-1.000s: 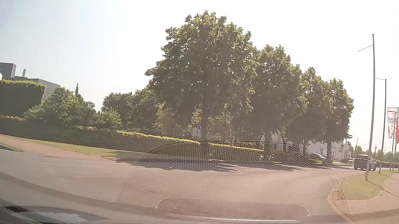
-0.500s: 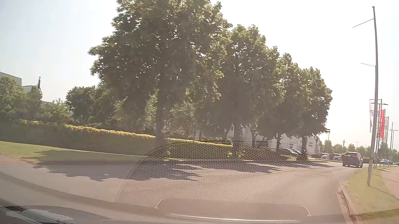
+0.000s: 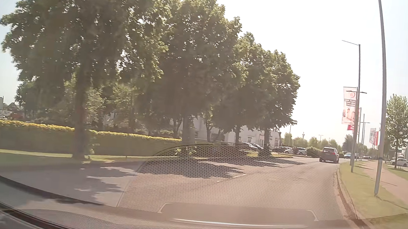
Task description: Follow the waypoints while adhering to traffic rules and regulations
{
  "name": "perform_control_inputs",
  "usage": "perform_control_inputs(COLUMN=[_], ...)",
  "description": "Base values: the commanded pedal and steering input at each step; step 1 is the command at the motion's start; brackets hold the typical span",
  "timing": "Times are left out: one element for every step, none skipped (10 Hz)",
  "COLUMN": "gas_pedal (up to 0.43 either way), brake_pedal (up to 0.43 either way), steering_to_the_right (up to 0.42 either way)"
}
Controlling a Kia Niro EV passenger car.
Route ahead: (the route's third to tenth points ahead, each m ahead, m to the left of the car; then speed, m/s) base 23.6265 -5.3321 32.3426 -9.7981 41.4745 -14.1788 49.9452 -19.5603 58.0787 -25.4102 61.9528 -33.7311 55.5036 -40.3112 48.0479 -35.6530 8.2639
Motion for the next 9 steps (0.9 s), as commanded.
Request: perform_control_inputs(gas_pedal=[0.268,0.268,0.268,0.26,0.248,0.228,0.228,0.228,0.228], brake_pedal=[0.0,0.0,0.0,0.0,0.0,0.0,0.0,0.0,0.0], steering_to_the_right=[0.189,0.185,0.184,0.182,0.18,0.175,0.157,0.134,0.112])
